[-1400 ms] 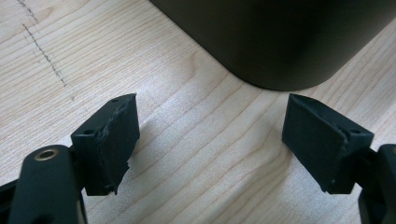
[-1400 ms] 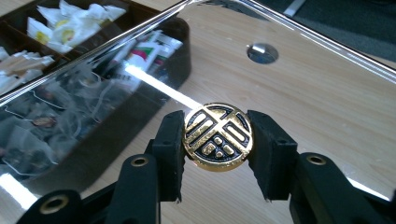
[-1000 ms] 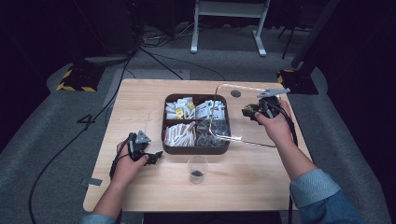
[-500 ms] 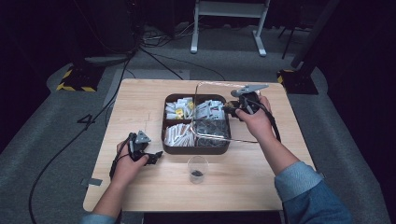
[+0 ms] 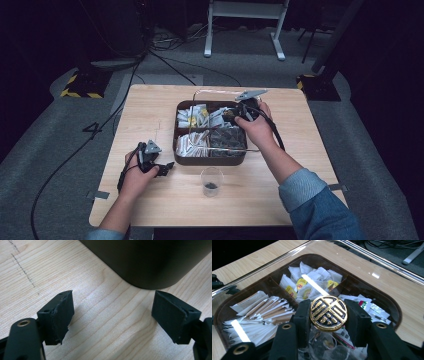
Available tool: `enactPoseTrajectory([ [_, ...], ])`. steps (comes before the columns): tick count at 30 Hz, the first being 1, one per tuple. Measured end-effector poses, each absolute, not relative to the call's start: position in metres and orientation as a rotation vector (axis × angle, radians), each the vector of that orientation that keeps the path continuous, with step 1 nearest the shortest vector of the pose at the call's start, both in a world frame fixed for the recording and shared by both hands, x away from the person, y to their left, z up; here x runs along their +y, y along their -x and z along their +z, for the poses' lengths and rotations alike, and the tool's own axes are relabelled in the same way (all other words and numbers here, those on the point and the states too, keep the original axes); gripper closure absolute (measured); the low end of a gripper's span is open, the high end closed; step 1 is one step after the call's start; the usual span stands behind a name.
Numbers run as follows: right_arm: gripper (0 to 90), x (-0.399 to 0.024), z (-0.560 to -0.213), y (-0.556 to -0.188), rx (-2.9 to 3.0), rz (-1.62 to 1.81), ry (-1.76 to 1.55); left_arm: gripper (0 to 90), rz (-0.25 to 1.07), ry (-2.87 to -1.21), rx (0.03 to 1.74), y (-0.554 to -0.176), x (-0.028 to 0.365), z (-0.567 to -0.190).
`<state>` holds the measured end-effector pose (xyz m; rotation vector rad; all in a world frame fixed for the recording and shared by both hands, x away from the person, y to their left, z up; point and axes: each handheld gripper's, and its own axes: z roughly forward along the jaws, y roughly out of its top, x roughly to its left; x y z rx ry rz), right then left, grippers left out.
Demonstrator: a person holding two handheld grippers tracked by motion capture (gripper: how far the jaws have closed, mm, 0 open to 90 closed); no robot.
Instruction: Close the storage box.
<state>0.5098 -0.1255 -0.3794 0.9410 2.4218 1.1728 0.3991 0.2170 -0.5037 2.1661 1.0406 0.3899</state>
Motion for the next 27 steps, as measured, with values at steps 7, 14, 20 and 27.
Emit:
enactPoseTrajectory([
  [7, 58.9, -0.112, -0.387, -0.514, 2.439, 1.166, -0.917, 18.7, 0.387, -2.162, 1.045, -0.399, 0.217, -0.504],
  [14, 58.9, -0.099, -0.396, -0.520, 2.459, 1.159, -0.894, 18.7, 0.387, -2.167, 1.045, -0.399, 0.217, -0.504],
  [20, 58.9, -0.091, -0.406, -0.522, 2.484, 1.162, -0.877, 18.7, 0.387, -2.167, 1.044, -0.399, 0.217, -0.504],
  [27, 58.9, -0.085, -0.414, -0.524, 2.496, 1.166, -0.875, 18.8, 0.391, -2.170, 1.040, -0.399, 0.217, -0.504],
])
